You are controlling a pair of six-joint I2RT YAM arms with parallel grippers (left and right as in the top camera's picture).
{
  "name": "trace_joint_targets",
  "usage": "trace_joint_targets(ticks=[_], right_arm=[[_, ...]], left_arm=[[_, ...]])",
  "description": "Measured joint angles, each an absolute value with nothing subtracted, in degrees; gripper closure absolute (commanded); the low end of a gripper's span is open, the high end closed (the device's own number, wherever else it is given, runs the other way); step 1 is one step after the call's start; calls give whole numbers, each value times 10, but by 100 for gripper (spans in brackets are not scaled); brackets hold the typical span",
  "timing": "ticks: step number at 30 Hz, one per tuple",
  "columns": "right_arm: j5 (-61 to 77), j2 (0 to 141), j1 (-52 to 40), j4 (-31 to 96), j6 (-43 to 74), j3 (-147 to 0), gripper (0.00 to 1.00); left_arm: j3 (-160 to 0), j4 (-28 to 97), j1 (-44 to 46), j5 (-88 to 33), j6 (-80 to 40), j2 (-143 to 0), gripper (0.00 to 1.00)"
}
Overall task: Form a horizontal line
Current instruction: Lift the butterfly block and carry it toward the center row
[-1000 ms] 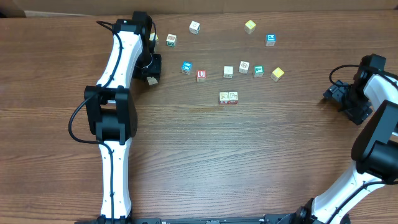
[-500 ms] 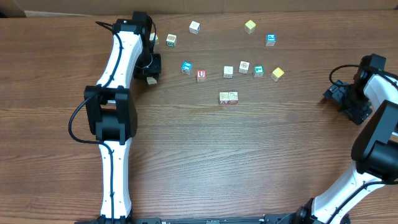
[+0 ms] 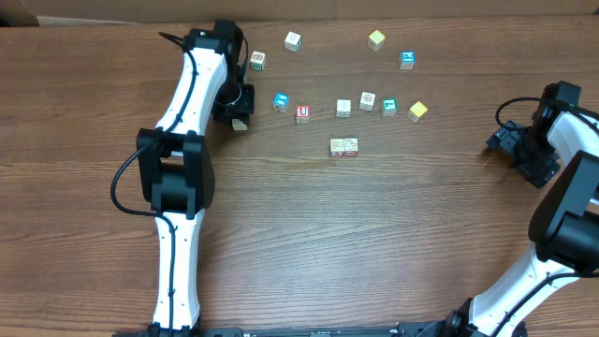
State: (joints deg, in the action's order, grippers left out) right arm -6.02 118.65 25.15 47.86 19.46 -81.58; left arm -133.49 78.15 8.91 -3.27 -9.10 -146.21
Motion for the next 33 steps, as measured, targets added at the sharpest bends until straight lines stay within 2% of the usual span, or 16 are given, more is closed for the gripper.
trace_joint_targets(ticks=[7,9,15,22,26,29,33], right_arm=[[-60,1187,251,479,195,-816,0],[-60,1187,251,478,195,-816,0],[-60,1187,251,479,195,-816,0],[-60,1187,251,478,195,-816,0],[-60,1187,251,479,195,-816,0],[-60,1187,251,479,195,-816,0],[-60,1187,251,479,195,-816,0]], left_arm=[[-1335,781,90,-38,-107,-1462,50],[-1335,779,90,-39,-119,-1462,50],[-1335,777,90,-39,-136,-1462,58],[-1335,785,90,-39,-145,-1462,50],[-1335,797,90,-41,-147,-1462,52],[-1335,795,90,-41,-149,-1462,62],[-1335,781,90,-41,-149,-1462,67]])
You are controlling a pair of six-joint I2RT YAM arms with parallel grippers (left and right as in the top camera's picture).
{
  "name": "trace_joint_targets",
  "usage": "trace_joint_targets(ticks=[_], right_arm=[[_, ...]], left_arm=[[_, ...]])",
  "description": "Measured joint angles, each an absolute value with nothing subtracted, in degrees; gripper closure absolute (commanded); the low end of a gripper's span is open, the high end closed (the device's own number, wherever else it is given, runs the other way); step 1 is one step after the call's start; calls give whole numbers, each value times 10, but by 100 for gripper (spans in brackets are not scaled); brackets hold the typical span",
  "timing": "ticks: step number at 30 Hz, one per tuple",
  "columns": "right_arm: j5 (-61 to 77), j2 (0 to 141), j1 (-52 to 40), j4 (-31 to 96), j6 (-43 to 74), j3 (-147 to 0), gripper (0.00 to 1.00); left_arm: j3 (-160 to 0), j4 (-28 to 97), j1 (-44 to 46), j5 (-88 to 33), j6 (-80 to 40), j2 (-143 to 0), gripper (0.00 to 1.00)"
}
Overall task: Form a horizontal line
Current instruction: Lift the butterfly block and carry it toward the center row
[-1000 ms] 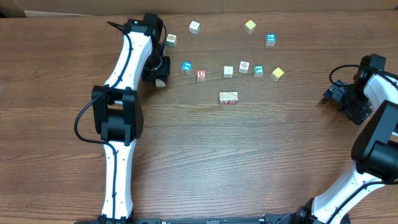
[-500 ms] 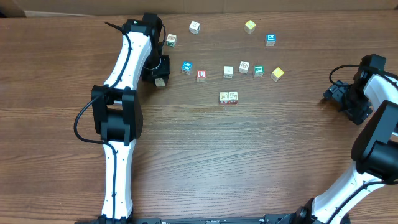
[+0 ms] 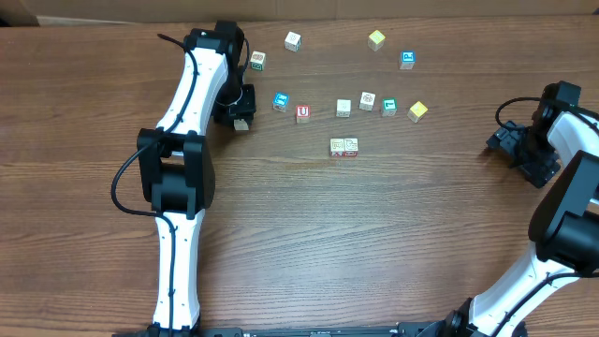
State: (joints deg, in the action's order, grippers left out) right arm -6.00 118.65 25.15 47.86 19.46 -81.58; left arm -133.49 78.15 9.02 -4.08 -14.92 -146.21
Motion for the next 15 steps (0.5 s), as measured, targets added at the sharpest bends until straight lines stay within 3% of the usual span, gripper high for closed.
trace_joint_targets(ticks=[8,11,15], right_arm=[[-60,1187,251,479,195,-816,0],[-60,1187,251,479,195,-816,0],[-60,1187,251,478,195,-816,0]], left_arm=[[-1335,767,90,-41,-149,-1462,69],[-1335,767,90,-41,-150,-1462,80],[-1337,767,90,-41,-149,-1462,86]])
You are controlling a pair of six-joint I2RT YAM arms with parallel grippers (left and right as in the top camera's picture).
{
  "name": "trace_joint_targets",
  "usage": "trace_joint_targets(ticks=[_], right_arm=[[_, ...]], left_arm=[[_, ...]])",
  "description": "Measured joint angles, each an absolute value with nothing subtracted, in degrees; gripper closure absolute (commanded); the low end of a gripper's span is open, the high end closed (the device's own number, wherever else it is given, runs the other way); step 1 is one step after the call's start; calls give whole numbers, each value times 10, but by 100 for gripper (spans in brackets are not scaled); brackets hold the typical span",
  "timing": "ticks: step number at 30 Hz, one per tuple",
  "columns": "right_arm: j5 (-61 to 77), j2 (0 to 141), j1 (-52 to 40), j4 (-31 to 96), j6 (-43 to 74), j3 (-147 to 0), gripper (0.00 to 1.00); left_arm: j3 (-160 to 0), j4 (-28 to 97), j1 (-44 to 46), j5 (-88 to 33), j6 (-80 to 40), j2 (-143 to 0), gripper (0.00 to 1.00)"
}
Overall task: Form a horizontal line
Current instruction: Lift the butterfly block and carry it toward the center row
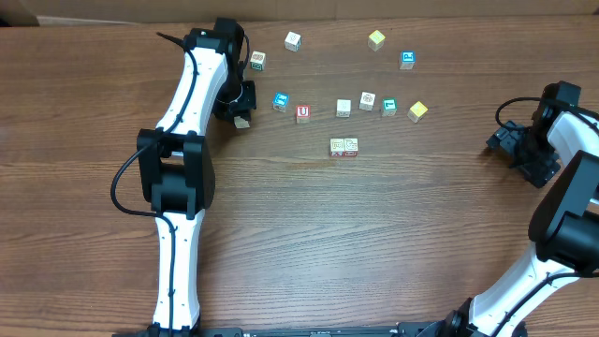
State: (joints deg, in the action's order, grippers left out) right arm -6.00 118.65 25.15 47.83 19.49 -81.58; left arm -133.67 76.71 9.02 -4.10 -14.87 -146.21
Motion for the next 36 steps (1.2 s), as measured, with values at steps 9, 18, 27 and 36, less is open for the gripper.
trace_joint_targets(ticks=[9,18,27,36], right_arm=[[-60,1187,251,478,195,-816,0],[-60,1187,251,479,195,-816,0],[-60,1187,251,479,195,-816,0],[-60,1187,251,478,195,-816,0]], left_arm=[[-1339,782,90,-41,-147,-1460,85],[-1339,833,90,-41,-147,-1348,85],[-1346,882,133,-41,-150,-1181,84],[-1324,895,186,-41,-197,-1181,96]])
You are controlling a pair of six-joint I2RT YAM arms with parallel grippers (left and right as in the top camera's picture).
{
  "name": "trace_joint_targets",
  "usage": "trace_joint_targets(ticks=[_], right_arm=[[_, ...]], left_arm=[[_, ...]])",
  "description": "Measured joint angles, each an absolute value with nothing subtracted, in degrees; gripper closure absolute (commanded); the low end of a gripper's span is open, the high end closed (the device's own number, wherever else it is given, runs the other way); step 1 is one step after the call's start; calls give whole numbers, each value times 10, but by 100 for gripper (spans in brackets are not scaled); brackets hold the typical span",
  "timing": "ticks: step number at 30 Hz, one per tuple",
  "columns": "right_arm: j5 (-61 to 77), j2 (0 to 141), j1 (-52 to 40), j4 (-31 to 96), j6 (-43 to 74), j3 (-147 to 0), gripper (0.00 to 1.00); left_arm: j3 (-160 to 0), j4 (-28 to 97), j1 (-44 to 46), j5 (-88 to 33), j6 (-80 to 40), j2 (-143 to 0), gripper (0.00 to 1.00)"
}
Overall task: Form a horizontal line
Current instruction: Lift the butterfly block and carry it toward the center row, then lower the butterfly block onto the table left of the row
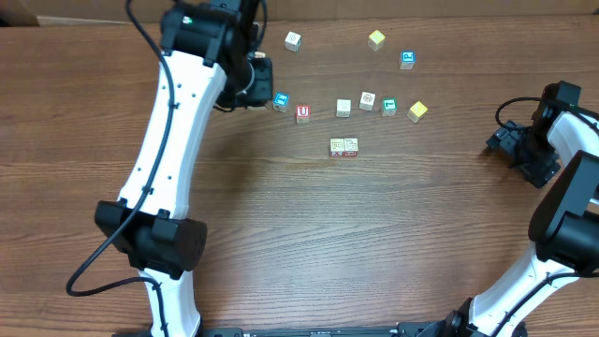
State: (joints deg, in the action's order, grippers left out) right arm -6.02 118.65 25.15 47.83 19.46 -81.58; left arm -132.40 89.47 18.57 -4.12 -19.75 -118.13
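Small lettered cubes lie on the wooden table [309,234]. A loose row runs from a blue cube [281,101] past a red U cube [302,113], a white cube [343,108], another pale cube [367,100] and a teal cube [389,107] to a yellow cube [417,111]. My left gripper [260,87] hangs just left of the blue cube, its fingers hidden under its own black body. My right gripper [499,142] rests far to the right, away from every cube.
A pair of touching cubes [343,147] lies in front of the row. Behind it are a white cube [293,40], a yellow cube [376,39] and a blue cube [407,60]. The left arm [173,140] crosses the table's left half.
My left arm has risen and swung right; its gripper now sits beside the blue cube. The small tan cube under it no longer shows at its old spot. The cube at the back left is covered.
My left gripper stayed low at the left end of the row over a small tan cube, which crept slightly back across those moments. Now the arm stands higher and further right, and the tan cube is out of sight. The right arm has not moved.
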Motion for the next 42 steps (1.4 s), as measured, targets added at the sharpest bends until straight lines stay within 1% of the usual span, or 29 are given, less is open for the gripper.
trace_joint_targets(ticks=[7,12,19,22,25,28,31,32,42], right_arm=[[-60,1187,251,478,195,-816,0],[-60,1187,251,479,195,-816,0],[-60,1187,251,479,195,-816,0],[-60,1187,251,479,195,-816,0],[-60,1187,251,479,195,-816,0],[-60,1187,251,479,195,-816,0],[-60,1187,251,478,195,-816,0],[-60,1187,251,479,195,-816,0],[-60,1187,251,479,195,-816,0]], left_arm=[[-1217,820,229,-41,-231,-1192,96],[-1108,724,255,-41,-255,-1202,96],[-1006,572,267,-41,-289,-1202,96],[-963,491,276,-41,-301,-1202,93],[-929,435,289,-41,-306,-1202,89],[-914,411,303,-30,-312,-1202,89],[-912,383,309,-23,-319,-1202,94],[-912,380,310,-21,-323,-1202,94],[-912,394,317,27,-336,-1202,96]])
